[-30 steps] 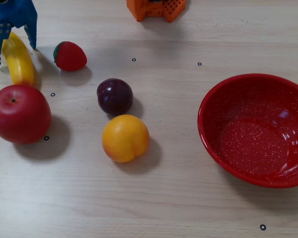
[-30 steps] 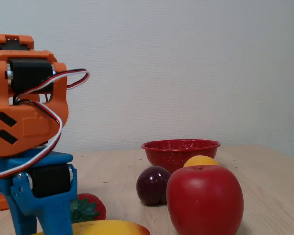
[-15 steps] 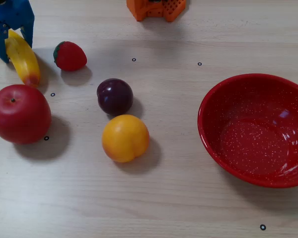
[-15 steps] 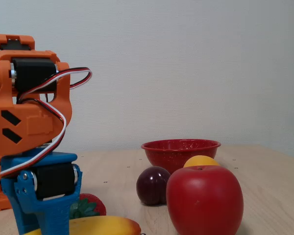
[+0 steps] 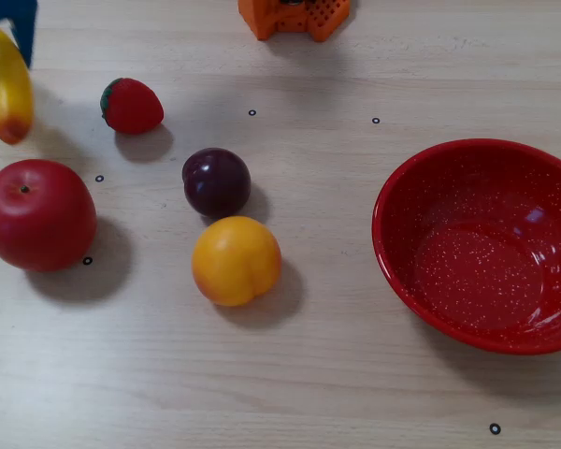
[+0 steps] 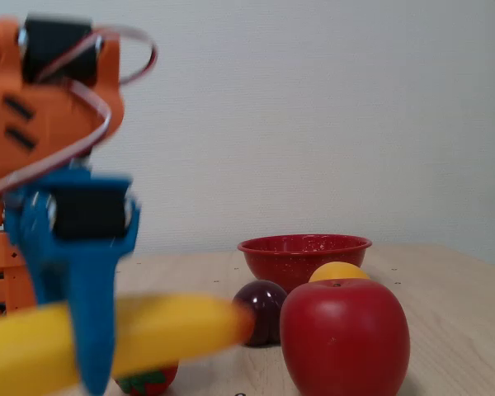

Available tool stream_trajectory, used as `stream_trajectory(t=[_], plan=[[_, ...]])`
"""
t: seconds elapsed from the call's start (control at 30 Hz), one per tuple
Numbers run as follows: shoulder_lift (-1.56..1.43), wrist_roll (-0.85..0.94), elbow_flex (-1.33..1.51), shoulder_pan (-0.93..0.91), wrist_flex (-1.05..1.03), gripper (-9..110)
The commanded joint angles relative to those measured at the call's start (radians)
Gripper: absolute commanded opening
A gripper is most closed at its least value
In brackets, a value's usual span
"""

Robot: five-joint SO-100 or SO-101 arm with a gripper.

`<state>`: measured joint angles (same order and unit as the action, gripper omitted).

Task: Put the banana in the red bowl.

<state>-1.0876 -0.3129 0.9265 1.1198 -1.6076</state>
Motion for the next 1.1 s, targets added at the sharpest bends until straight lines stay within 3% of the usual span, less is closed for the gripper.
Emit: stream_trajectory(t=[0.0, 0.23, 0.77, 1.07], plan=[[-0.232, 0.046, -0.183, -0.074, -0.078, 0], [-0.382, 0.132, -0.282, -0.259, -0.187, 0], [-0.681, 0.488, -0.187, -1.173, -0.098, 0], [-0.624, 0.612, -0.146, -1.480, -0.055, 0]])
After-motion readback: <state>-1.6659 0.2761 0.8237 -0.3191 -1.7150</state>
